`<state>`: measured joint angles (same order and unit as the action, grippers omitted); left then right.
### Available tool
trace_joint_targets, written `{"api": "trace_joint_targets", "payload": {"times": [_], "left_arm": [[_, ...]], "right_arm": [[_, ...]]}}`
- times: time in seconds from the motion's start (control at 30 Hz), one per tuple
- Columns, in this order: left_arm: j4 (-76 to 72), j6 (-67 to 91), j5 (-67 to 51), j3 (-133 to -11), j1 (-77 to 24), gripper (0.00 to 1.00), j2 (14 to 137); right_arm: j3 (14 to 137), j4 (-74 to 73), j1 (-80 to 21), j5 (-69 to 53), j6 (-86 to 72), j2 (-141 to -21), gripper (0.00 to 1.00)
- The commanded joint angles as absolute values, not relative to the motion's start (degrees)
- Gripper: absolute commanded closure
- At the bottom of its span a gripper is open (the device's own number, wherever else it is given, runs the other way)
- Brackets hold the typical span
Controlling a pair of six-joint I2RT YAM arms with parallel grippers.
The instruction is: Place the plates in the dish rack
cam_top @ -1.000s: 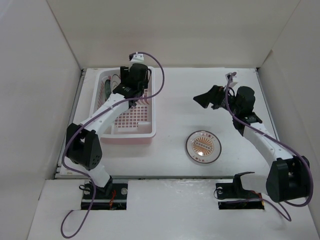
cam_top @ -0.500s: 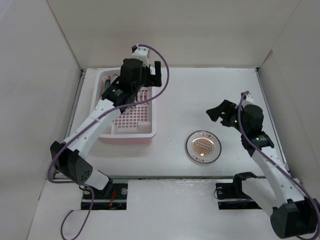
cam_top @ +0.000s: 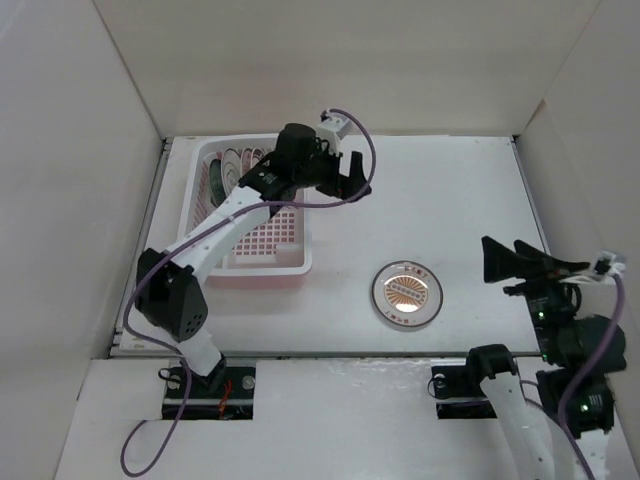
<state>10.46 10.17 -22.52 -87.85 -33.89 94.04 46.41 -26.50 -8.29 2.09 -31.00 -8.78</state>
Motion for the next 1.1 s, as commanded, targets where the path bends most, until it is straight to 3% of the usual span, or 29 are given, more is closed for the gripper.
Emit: {"api": "trace_joint_targets", "payload": {"times": [0.0, 0.2, 0.53, 0.67, 0.83, 1.07], "left_arm": [[9.48, 8.88, -33.74, -91.31, -36.12, 0.00, 98.76], [14.85, 3.87, -32.53, -96.58, -42.97, 0.00, 108.53], [18.19, 2.64, -32.34, -103.87, -42.98, 0.00, 123.12], [19.42, 2.64, -33.13, -106.52, -43.51, 0.01, 127.43], [21.27, 1.06, -35.15, -107.14, -43.51, 0.11, 130.42], [19.69, 1.05, -40.16, -101.44, -43.51, 0.13, 128.58]], "right_arm": [[53.50, -29.00, -8.79, 2.82, -26.64, -11.16, 0.00], [56.95, -29.71, -8.79, -7.01, -22.59, -11.95, 0.00], [58.27, -27.08, -11.60, -16.96, -19.26, -13.18, 0.00], [58.27, -27.07, -13.79, -17.48, -17.49, -13.18, 0.00], [59.41, -27.07, -15.81, -17.49, -15.64, -13.71, 0.00], [59.41, -27.07, -18.19, -15.56, -14.59, -13.71, 0.00]]}}
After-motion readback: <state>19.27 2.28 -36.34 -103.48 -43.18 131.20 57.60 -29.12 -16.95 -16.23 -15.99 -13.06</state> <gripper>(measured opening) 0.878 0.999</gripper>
